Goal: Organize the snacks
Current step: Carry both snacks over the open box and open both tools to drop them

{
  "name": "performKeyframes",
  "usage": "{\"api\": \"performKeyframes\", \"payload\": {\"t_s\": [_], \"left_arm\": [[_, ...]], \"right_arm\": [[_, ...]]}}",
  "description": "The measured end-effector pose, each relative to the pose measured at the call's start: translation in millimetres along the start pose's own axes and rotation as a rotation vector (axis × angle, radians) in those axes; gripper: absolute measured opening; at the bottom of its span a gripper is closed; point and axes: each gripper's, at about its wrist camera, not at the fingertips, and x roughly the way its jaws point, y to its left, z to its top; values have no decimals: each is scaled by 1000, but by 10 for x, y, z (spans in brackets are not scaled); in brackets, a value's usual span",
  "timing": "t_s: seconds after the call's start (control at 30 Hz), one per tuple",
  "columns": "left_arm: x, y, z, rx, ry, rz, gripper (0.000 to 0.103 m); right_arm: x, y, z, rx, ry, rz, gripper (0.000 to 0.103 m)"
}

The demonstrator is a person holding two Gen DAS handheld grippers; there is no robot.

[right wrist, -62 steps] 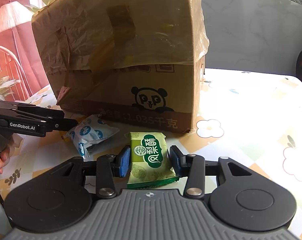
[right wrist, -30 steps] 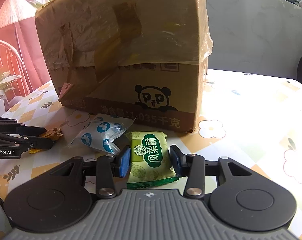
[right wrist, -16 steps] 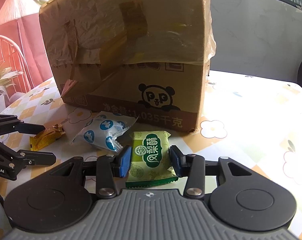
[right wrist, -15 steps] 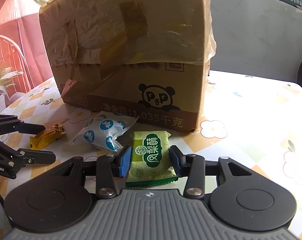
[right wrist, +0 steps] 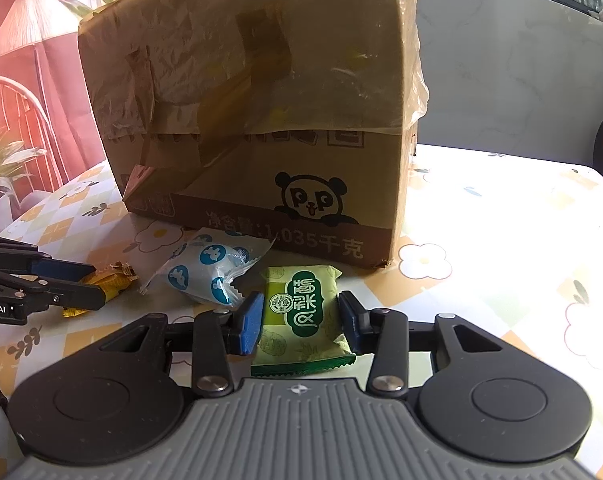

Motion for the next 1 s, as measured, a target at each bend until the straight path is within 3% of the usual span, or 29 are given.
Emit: {"api": "performKeyframes", "payload": {"t_s": [0.23, 0.47, 0.73, 1.0], "left_arm": [[-191, 29, 93, -29, -73, 12, 36], [-589, -13, 350, -25, -216, 23, 36], [-1044, -4, 967, -30, -431, 9, 36], [-991, -103, 1755, 13, -528, -6, 36]], "right_arm": [[-133, 96, -4, -48, -59, -35, 41], [-495, 46, 112, 5, -155, -34, 41], [-1009, 203, 821, -75, -363, -6, 41], [-833, 356, 1563, -91, -417, 4, 41]]}}
